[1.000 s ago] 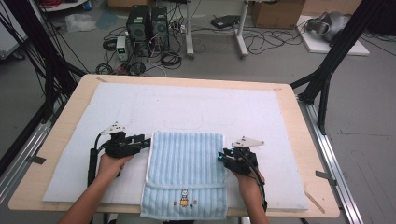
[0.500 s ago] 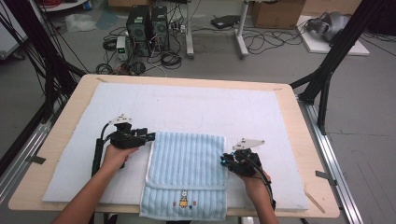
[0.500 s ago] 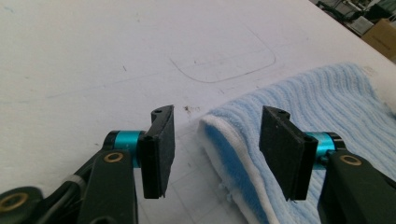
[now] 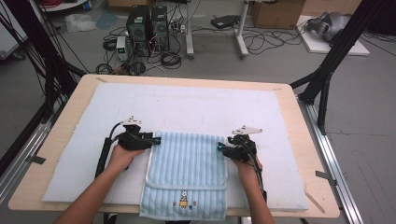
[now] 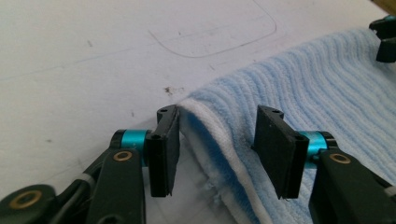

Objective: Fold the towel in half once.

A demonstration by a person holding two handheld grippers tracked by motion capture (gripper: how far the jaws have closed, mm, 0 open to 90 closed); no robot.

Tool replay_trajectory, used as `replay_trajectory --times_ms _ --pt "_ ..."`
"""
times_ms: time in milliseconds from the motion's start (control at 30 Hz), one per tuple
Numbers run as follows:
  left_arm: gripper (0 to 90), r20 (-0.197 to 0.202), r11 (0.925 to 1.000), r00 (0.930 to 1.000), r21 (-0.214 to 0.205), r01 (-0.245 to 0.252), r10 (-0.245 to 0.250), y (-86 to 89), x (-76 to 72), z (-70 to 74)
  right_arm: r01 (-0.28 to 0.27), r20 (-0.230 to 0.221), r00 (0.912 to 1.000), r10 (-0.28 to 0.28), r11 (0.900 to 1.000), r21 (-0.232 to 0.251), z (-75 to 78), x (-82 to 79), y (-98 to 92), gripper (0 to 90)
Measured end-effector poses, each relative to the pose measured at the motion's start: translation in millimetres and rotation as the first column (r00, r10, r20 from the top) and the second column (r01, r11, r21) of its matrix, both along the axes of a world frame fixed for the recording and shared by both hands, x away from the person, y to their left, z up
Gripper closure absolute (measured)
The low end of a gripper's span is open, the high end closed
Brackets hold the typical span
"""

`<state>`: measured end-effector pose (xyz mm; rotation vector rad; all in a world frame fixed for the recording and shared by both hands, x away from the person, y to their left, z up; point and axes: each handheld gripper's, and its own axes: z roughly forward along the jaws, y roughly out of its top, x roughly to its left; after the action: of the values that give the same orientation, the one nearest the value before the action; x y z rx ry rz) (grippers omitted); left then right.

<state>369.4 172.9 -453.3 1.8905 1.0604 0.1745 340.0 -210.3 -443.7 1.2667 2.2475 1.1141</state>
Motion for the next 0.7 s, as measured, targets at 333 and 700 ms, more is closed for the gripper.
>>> replay_trajectory --times_ms 333,700 --pt "83.9 0.014 0.9976 0.9985 0.047 0.052 -0.052 -7.0 3.5 0.9 -0.082 -0.026 0.9964 0.081 0.9956 -0.044 -1.5 0.8 13.0 83.3" --pt "84.0 0.036 0.9997 0.9990 0.001 -0.025 0.025 0.0 32.1 8.6 -0.034 0.040 0.9986 0.036 0.9980 -0.054 6.8 26.3 19.6 84.0"
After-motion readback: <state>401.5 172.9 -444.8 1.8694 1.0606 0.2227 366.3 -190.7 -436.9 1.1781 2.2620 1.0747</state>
